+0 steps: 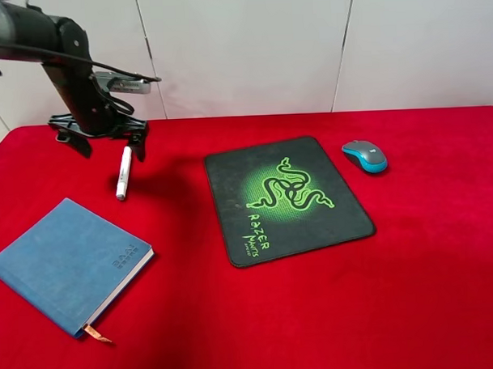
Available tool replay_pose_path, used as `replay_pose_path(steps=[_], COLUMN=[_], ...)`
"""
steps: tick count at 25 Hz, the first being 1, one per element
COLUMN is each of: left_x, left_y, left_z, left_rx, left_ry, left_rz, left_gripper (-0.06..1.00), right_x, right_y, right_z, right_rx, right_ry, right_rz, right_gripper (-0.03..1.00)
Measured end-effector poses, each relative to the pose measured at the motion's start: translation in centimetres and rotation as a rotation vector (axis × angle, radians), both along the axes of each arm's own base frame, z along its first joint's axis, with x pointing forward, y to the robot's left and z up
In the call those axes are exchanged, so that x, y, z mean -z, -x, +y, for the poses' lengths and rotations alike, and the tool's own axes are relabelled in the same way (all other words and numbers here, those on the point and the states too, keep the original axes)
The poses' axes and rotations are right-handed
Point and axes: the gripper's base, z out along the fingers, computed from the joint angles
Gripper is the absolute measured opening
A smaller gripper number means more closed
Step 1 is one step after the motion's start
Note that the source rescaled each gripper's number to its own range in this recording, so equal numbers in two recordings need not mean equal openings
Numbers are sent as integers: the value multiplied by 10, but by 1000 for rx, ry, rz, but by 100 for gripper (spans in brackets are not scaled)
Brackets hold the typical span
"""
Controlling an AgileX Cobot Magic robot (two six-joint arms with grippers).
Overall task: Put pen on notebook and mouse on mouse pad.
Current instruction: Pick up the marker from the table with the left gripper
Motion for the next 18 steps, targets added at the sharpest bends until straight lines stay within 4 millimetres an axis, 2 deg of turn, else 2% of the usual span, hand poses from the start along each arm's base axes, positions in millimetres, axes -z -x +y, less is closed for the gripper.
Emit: replay_pose_path(steps=[4,18], left_x=[17,48], left_y=[-4,-6], left_z=[-2,-4], left_rx=[-9,-53], left_ry=[12,39], left_rz=[14,64], left_gripper=[97,93], right_x=[0,0], right_y=[0,0], right_z=[0,0], right_rx=[0,0], right_ry=[0,0], right_rz=[0,0], right_gripper=[100,100])
